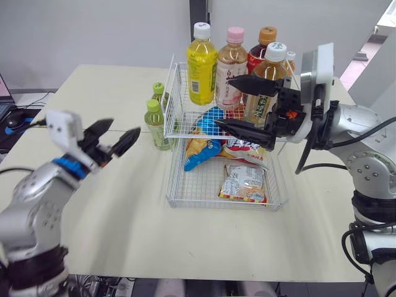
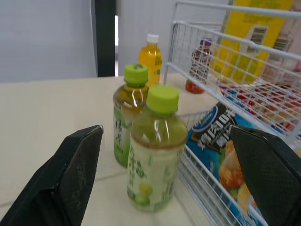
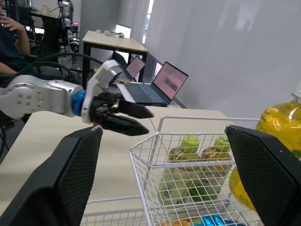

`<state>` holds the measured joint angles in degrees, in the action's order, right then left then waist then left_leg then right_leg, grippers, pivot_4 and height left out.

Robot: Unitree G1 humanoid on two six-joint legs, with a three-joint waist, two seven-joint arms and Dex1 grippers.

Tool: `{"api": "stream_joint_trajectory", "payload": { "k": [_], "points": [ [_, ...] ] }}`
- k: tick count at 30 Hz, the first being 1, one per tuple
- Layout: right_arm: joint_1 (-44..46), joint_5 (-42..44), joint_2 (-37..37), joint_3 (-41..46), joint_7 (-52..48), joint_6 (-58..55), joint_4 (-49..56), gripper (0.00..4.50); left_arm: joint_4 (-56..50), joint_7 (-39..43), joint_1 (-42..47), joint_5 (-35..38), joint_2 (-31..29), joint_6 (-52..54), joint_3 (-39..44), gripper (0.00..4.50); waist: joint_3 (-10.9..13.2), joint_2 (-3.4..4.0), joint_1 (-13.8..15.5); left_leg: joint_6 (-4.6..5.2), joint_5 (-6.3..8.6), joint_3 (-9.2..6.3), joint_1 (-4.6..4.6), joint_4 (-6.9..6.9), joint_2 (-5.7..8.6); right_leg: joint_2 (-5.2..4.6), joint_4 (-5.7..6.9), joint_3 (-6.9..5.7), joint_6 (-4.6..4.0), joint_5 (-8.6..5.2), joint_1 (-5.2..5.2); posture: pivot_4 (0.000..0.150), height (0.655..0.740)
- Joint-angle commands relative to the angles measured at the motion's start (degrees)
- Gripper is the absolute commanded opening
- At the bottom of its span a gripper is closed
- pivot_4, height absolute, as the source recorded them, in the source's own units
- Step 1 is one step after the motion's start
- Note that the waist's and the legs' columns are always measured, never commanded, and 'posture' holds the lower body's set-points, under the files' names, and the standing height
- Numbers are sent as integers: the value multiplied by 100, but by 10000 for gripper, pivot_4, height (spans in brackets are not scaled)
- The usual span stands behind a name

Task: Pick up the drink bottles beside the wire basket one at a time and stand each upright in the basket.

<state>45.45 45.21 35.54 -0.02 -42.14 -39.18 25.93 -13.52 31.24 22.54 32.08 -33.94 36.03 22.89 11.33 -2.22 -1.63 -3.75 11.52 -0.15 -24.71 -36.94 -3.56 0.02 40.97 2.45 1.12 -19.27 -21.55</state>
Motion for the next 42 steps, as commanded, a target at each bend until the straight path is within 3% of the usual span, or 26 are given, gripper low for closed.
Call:
{"api": "stream_joint_trajectory", "payload": {
  "k": [1, 20, 23, 30, 32, 37, 42],
  "points": [
    [-59, 65, 128, 196, 53, -50, 405, 45000, 516, -140, 435, -481, 25, -459, -428, 44859, 0, 0, -22, 0, 0, 5, 0, 0, -1, 0, 0, 5, 0, 0, -3, 1500, 7400],
    [-342, 471, 459, 609, 647, -581, 1048, 45000, 2823, -70, 1910, -1519, 412, -1802, -1340, 44859, 0, 0, -8, 0, 0, 11, -8, 3, -2, 1, 0, 5, 0, 0, -15, 1500, 7400],
    [-346, 493, 484, 648, 721, -601, 1090, 45000, 3097, -78, 2033, -1640, 460, -1975, -1404, 39583, 0, 0, -11, 0, 0, 12, -9, 3, -2, 1, 0, 6, 0, 0, -16, 1500, 7400],
    [-338, 566, 519, 681, 808, -618, 1129, 45000, 3305, -6, 2118, -1688, 487, -2132, -1380, 18171, 0, 0, -18, 0, -1, 11, -8, 3, -3, 2, 1, 5, 0, 0, -15, 1500, 7400],
    [-341, 577, 530, 679, 821, -614, 1132, 45000, 3303, 5, 2107, -1685, 483, -2137, -1374, 14006, 0, 0, -21, 0, -1, 13, -8, 2, -3, 2, 2, 6, 0, 0, -15, 1500, 7400],
    [-339, 579, 537, 663, 815, -580, 1121, 45000, 3162, 37, 1989, -1639, 421, -2064, -1293, 14022, 0, 0, -21, -1, -1, 12, -8, 2, -3, 2, 3, 6, 0, 0, -15, 1500, 7400],
    [-358, 553, 496, 651, 783, -520, 1065, 45000, 2188, 313, 1816, -1044, 118, -1459, -927, 14022, 0, 0, -35, -1, -1, 13, -8, 4, -6, 2, 2, 8, 0, 0, -18, 1500, 7400]
  ]
}}
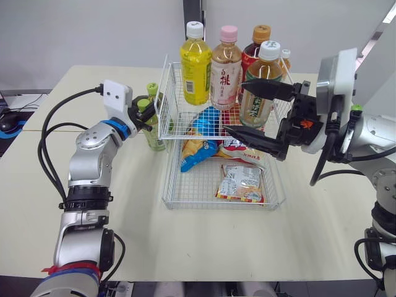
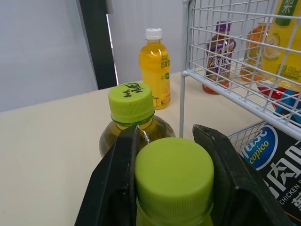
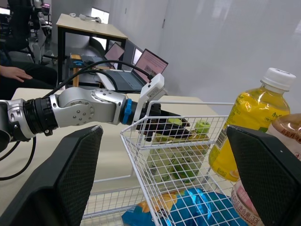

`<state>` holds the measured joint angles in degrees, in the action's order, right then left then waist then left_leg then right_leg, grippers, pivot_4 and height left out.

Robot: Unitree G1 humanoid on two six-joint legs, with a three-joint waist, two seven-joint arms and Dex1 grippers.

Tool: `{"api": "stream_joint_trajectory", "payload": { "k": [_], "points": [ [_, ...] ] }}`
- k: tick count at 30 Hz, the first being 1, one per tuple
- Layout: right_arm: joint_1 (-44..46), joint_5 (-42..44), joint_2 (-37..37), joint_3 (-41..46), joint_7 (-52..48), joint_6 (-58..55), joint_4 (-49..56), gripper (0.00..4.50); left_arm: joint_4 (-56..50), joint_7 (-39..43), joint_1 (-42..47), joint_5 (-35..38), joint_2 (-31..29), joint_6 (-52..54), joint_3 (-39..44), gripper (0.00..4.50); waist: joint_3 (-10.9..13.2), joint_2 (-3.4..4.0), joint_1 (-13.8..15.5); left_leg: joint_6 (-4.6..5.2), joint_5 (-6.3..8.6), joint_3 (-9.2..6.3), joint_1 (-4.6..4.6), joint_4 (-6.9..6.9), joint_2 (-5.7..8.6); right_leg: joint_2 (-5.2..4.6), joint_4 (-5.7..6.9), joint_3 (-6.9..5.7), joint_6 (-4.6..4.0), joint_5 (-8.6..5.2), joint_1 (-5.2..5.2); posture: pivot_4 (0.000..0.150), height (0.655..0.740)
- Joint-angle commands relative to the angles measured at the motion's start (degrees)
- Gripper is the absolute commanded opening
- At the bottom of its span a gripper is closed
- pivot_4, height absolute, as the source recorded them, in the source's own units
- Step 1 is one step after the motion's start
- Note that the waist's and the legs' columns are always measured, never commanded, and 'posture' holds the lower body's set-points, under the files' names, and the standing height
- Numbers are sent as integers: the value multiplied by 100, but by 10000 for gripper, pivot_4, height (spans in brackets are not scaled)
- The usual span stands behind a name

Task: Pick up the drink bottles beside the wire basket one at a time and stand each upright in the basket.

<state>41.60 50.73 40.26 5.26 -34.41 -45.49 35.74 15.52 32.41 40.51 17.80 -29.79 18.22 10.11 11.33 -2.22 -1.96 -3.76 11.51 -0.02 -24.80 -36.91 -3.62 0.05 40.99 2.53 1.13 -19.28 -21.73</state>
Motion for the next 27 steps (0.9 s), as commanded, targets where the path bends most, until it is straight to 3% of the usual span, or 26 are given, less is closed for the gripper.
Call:
{"api": "stream_joint_trajectory", "payload": {
  "k": [1, 8, 14, 21, 27],
  "points": [
    [36, -9, 9, 117, 6, 126, 54, 45000, -898, 315, 46, 523, -427, 465, 427, 14021, 0, 0, -1, 0, 0, 0, -1, 1, -1, 0, 0, 0, 0, 0, -2, 1500, 7400],
    [92, -138, -83, 30, -74, 255, -86, 45000, -909, 1733, 775, 1501, -1974, 1533, 876, 14021, 10, -10, 13, -1, 0, -1, -14, 2, -1, 4, -3, -3, 0, 0, -15, 1500, 7400],
    [131, -227, -205, -20, -138, 394, -211, 45000, -143, 2668, 2341, 2024, -2863, 2464, 720, 14021, 11, -9, 32, 0, 0, 2, -14, 5, 2, 6, -6, -3, 1, -1, -16, 1500, 7400],
    [159, -254, -307, 28, -16, 439, -194, 45000, 745, 3533, 4169, 1965, -2874, 2882, 116, 14021, 11, -9, 25, 0, 0, 0, -22, 1, 0, 11, -6, -4, 2, -1, -24, 1500, 7400],
    [89, -234, -232, 125, 148, 355, -21, 45000, 1130, 3848, 5103, 2041, -2090, 2995, -129, 14021, 12, -7, 23, 0, 0, 2, -33, 4, -5, 17, 0, -1, 1, -2, -42, 1500, 7400]
  ]
}}
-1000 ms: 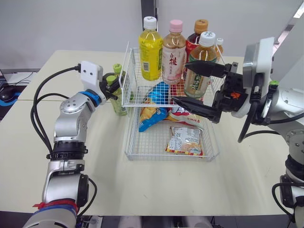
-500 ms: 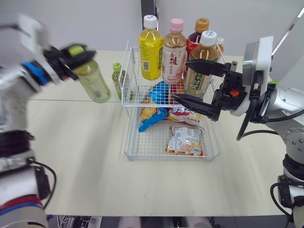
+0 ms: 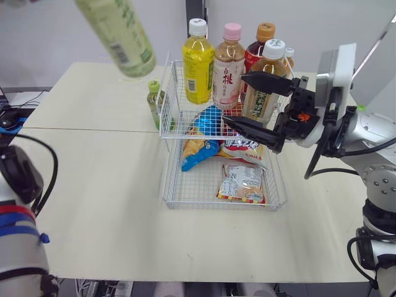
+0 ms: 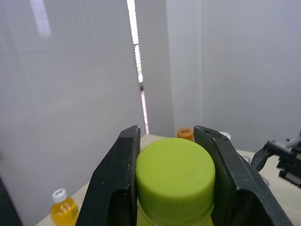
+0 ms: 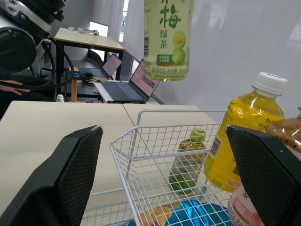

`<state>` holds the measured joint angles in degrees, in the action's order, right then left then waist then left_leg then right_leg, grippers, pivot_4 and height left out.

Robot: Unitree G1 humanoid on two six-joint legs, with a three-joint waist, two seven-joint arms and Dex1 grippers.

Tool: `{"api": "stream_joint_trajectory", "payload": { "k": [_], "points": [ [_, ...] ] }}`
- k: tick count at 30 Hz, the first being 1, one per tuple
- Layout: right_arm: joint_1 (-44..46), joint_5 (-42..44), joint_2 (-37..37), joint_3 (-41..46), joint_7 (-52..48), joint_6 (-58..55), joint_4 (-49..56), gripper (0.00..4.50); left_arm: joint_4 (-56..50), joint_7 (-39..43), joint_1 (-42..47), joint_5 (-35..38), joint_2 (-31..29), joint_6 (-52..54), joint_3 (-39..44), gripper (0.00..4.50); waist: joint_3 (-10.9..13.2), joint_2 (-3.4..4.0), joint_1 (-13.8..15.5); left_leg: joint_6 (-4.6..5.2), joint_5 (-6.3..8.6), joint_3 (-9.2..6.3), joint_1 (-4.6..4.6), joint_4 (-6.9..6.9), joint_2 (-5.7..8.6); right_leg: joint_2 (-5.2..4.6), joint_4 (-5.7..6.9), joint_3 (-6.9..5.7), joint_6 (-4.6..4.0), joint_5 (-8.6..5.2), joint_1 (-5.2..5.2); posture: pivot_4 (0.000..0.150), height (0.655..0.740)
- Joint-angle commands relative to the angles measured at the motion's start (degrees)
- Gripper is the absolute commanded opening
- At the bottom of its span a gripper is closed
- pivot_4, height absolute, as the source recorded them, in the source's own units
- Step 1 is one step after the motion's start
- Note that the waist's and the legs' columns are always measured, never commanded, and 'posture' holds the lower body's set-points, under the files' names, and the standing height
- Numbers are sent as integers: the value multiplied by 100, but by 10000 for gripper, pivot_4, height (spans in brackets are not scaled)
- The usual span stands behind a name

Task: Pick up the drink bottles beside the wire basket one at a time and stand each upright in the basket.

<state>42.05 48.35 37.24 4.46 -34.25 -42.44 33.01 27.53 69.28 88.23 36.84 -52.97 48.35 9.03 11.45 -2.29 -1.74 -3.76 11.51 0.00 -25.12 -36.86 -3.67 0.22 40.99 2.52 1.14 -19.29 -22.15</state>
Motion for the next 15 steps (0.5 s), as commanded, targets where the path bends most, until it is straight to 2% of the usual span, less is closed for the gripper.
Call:
{"api": "stream_joint_trajectory", "payload": {
  "k": [1, 7, 15],
  "points": [
    [29, 10, 85, 223, 171, 34, 287, 45000, -98, 210, 347, 132, 358, -25, -57, 14021, 0, 0, 1, 0, 0, 1, 0, 0, 0, 0, 0, 1, 0, 0, 0, 1500, 7400],
    [-84, 48, 214, 468, 553, -85, 546, 45000, -453, 365, -6, 168, 1200, -116, -266, 14021, 0, 1, -1, -1, -1, 4, -1, -4, 1, -4, 4, 5, 0, 0, -1, 1500, 7400],
    [-229, 233, 427, 849, 1034, -274, 896, 45000, -830, 80, -791, -442, 2143, -1249, -725, 14021, 1, 3, -8, -1, -1, 10, -2, -3, 1, -4, 7, 14, -1, 1, -5, 1500, 7400]
  ]
}}
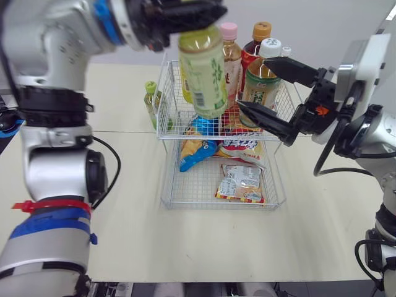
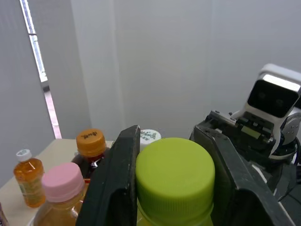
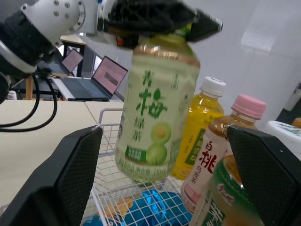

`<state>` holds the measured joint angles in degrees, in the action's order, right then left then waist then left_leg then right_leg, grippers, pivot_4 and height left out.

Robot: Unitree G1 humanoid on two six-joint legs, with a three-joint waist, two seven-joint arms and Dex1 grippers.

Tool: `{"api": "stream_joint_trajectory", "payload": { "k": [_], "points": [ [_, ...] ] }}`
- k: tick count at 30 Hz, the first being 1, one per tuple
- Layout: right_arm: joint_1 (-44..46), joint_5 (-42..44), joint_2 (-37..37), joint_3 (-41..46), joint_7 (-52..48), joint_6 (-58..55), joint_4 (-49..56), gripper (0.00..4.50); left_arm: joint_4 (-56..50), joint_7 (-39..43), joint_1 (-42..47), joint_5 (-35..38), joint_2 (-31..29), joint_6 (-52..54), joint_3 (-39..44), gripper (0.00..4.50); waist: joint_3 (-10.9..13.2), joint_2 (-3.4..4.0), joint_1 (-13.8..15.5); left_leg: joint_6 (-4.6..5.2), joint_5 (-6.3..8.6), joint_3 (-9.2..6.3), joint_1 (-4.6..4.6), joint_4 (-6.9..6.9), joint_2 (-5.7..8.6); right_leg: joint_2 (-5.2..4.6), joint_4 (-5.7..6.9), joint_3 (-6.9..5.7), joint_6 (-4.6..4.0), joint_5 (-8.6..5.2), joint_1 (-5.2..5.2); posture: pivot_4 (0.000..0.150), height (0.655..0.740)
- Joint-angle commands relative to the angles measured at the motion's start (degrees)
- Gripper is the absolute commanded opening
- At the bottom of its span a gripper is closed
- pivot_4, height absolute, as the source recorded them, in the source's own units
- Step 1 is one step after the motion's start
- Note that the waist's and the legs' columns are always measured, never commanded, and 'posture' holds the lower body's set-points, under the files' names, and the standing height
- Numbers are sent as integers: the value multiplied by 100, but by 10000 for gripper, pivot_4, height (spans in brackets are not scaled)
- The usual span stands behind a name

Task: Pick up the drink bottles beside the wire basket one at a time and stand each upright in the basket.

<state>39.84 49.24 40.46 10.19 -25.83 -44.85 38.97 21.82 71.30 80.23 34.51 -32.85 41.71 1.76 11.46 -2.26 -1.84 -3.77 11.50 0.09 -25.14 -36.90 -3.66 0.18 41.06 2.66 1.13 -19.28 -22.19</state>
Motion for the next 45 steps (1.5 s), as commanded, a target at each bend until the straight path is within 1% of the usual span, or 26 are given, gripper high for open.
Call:
{"api": "stream_joint_trajectory", "payload": {
  "k": [1, 7, 15, 17, 18, 23, 25, 31, 34, 38, 41, 45],
  "points": [
    [-18, 173, 123, 297, 234, -47, 329, 45000, -240, -127, -19, -277, 182, -706, -18, 14021, 0, 0, 0, 0, 0, 0, 0, -1, 0, 0, 0, 1, 0, 0, 0, 1500, 7400],
    [-89, 410, 250, 445, 494, -122, 502, 45000, -137, -146, -198, -577, 489, -1144, -163, 14021, 0, 0, 0, 1, 0, 0, -9, -2, 3, 0, -3, 1, 0, 0, -3, 1500, 7400],
    [-107, 634, 357, 461, 652, -141, 564, 45000, -189, -233, -449, -826, 615, -1404, -292, 14021, -1, 3, 1, 2, 0, -2, -9, -5, 4, 0, -2, 0, 0, 0, 0, 1500, 7400],
    [-114, 690, 386, 448, 657, -132, 562, 45000, -200, -291, -476, -847, 651, -1428, -291, 21309, -1, 3, 2, 2, 0, -4, -9, -5, 5, 0, -2, -1, 0, 0, 0, 1500, 7400],
    [-117, 714, 402, 440, 657, -123, 559, 45000, -220, -317, -486, -842, 670, -1421, -285, 23479, -2, 3, 2, 2, 0, -4, -9, -5, 4, 0, -1, -1, 0, 0, 0, 1500, 7400],
    [-137, 783, 435, 432, 655, -94, 566, 45000, -400, -320, -538, -765, 629, -1280, -258, 39035, -2, 3, 2, 2, 0, -3, -9, -5, 4, 1, -2, -1, 0, 0, 0, 1500, 7400],
    [-141, 792, 439, 428, 649, -78, 558, 45000, -460, -326, -520, -696, 576, -1182, -189, 44587, -1, 3, 2, 2, 0, -4, -9, -5, 4, 1, -1, -1, 0, 0, 0, 1500, 7400],
    [-67, 860, 389, 443, 652, 18, 468, 45000, -558, -299, -458, -424, 240, -764, 117, 44587, -2, 3, -6, 1, 0, -4, -7, -5, 2, 2, 1, 0, 0, 0, 0, 1500, 7400],
    [-56, 1023, 443, 384, 591, -65, 440, 45000, -447, -386, -429, -290, -74, -514, 402, 44587, -2, 3, -4, 1, 0, -5, -7, -5, 2, 3, 1, -2, 0, 0, 0, 1500, 7400],
    [-142, 1274, 530, 113, 318, -218, 487, 45000, -114, -563, -471, -396, -551, -553, 723, 44587, -2, 4, -5, 1, 0, -5, -6, -5, 1, 3, 1, -2, 0, 0, 0, 1500, 7400],
    [-218, 1282, 576, -141, 68, -226, 532, 45000, 13, -739, -764, -572, -906, -797, 912, 44587, -2, 4, -4, 2, 0, -6, -5, -5, 0, 3, 1, -3, 0, 0, 1, 1500, 7400],
    [-283, 1317, 483, -494, -332, -178, 438, 45000, -244, -1216, -1617, -674, -1344, -915, 1354, 44587, -3, 6, -16, 2, 0, -2, 3, -4, -2, 0, 4, 0, 0, 0, 3, 1500, 7400]
  ]
}}
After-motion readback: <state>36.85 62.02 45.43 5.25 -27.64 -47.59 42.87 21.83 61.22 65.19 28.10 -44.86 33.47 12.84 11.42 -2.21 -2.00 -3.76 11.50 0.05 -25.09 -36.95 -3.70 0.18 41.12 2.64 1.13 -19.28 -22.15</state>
